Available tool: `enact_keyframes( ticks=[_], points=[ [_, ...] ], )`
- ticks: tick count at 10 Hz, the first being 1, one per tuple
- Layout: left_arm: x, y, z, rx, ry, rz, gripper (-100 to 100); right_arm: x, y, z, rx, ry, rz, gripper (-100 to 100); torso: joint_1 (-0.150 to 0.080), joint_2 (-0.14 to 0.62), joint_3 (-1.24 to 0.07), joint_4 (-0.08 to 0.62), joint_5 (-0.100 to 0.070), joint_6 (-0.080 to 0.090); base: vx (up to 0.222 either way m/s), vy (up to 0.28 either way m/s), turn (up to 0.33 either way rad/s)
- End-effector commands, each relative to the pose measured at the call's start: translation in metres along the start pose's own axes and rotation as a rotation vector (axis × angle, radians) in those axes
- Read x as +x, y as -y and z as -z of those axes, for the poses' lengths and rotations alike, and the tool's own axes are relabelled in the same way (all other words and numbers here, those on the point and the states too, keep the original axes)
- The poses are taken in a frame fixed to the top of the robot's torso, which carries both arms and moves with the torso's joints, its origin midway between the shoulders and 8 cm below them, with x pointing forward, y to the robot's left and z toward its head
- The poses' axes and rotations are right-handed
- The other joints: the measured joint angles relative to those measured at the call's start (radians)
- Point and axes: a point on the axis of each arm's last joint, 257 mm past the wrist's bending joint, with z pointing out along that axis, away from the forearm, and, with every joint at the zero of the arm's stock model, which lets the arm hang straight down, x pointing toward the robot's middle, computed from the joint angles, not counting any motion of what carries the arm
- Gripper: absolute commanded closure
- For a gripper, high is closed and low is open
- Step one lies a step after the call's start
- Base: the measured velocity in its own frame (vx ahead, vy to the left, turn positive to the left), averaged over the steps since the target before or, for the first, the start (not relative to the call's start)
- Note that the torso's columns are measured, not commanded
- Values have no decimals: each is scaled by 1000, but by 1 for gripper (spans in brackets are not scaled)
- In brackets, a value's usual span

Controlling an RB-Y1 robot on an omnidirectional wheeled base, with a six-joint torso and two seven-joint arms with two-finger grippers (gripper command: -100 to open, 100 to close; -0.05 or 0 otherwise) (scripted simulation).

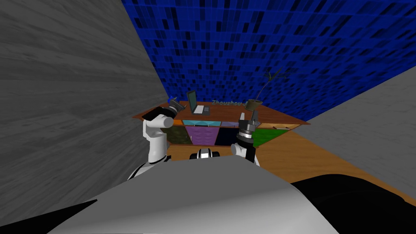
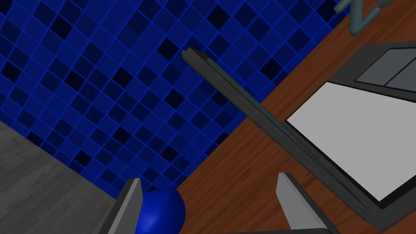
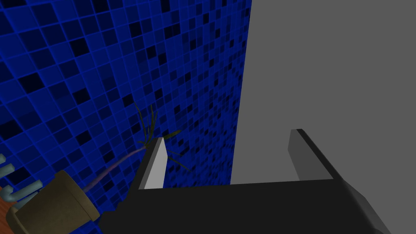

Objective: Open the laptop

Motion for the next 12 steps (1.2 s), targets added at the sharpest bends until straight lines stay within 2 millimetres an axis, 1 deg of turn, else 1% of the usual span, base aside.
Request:
enact_keyframes(
  ticks=[1, 4, 7, 11, 12],
  points=[
    [4, -2, -6, -36, 13, 28, -100, 0, 0, 0, 0, 0, 0, 0, -1, 0, 0, 0, 0, 0, 22, -71, 38],
    [11, -1, -12, -72, 25, 54, -100, 0, 0, 0, 0, 0, 0, 0, 3, 1, 1, 0, 1, 0, 23, -61, 45],
    [19, 4, -17, -108, 40, 75, -100, 0, 0, 0, 0, 0, 0, 0, 0, 0, 0, 0, 0, 0, 41, -85, 85],
    [25, 12, -19, -135, 57, 81, -100, 0, 0, 0, 0, 0, 0, 0, 3, 1, 1, 0, 1, 0, 43, -69, 52],
    [24, 10, -19, -130, 54, 80, -100, 0, 0, 0, 0, 0, 0, 0, 2, 0, 0, 0, 1, 0, 27, -29, 12]
  ],
)
